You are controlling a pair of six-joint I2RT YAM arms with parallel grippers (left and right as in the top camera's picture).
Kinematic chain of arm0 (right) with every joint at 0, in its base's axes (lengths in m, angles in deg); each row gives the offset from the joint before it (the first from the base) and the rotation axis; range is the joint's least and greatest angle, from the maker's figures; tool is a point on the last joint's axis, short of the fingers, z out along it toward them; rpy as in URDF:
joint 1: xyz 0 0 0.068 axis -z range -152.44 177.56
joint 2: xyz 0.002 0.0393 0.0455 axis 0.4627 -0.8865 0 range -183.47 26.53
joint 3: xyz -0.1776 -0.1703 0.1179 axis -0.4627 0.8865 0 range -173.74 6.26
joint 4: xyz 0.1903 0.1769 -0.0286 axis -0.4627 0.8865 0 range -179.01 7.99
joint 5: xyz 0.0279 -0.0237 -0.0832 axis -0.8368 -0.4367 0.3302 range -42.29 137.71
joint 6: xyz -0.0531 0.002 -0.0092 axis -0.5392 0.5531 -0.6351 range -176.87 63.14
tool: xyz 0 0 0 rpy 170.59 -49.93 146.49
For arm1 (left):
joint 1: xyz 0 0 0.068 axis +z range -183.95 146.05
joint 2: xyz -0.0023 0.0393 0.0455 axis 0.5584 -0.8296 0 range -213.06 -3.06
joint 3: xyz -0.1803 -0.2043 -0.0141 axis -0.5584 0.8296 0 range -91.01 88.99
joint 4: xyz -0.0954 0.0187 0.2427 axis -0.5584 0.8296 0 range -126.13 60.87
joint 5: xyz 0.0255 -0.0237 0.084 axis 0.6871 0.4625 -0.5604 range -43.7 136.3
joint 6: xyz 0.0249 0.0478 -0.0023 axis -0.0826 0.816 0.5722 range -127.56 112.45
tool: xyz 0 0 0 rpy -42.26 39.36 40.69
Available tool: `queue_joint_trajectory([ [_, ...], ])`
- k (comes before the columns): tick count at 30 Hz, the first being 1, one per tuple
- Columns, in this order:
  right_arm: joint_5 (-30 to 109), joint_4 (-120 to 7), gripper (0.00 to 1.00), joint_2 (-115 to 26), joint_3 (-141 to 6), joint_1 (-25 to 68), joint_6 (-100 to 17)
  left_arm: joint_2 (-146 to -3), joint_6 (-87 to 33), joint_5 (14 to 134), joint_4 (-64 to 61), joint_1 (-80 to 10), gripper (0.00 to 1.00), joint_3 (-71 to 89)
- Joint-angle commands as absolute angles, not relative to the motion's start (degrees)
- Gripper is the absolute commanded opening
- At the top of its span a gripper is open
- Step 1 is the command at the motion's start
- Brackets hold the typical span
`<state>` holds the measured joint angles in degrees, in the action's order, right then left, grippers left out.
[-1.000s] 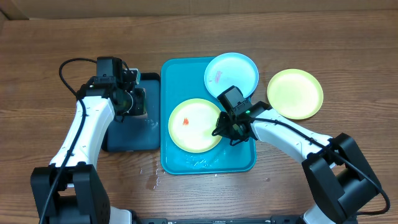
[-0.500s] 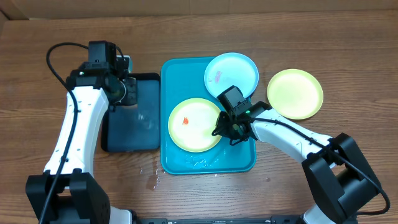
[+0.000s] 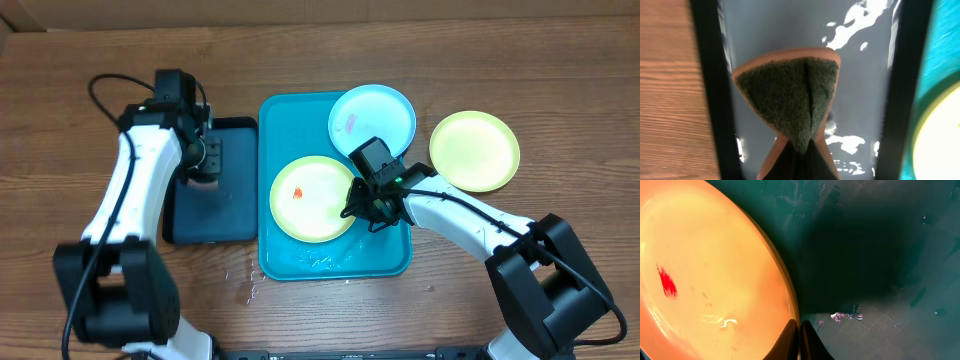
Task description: Clean dirty plates on tray and stack at the side
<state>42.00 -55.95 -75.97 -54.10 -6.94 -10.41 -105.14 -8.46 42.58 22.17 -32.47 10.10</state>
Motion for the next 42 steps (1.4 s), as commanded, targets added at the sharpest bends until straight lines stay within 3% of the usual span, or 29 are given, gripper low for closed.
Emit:
queue_joint_trajectory([
  [1, 42.8, -56.2, 0.04, -76.2, -53.7, -6.8, -10.4, -106.7, -11.9, 41.8, 22.9, -32.9, 0.04, 9.4],
  [7, 42.7, -56.2, 0.05, -76.2, -53.7, -6.8, -10.4, -105.1, -14.0, 50.3, 24.7, -32.9, 0.04, 1.5],
  [10, 42.8, -56.3, 0.31, -76.2, -53.7, -6.8, -10.4, -105.0, -12.2, 53.9, 27.6, -33.1, 0.04, -3.0],
  [13, 42.9, -56.7, 0.36, -76.2, -53.7, -6.8, -10.4, -105.0, -12.3, 54.2, 29.0, -34.2, 0.04, -4.7],
  [16, 44.8, -57.1, 0.35, -76.2, -53.7, -6.8, -10.4, -105.1, -12.3, 56.5, 29.1, -36.5, 0.04, -4.1],
  [20, 44.6, -56.8, 0.12, -76.3, -53.7, -6.9, -10.4, -105.1, -13.2, 56.5, 28.0, -41.0, 0.04, -2.1],
  [22, 44.7, -56.8, 0.06, -76.3, -53.7, -6.9, -10.4, -105.3, -15.0, 56.5, 26.9, -43.6, 0.04, -1.0],
  [31, 44.6, -56.8, 0.04, -76.3, -53.7, -6.9, -10.4, -107.5, -18.8, 56.1, 23.4, -54.0, 0.04, 3.7],
  [42, 44.7, -56.9, 0.04, -76.3, -53.7, -6.9, -10.4, -109.6, -18.9, 51.8, 23.4, -55.8, 0.04, 5.2],
])
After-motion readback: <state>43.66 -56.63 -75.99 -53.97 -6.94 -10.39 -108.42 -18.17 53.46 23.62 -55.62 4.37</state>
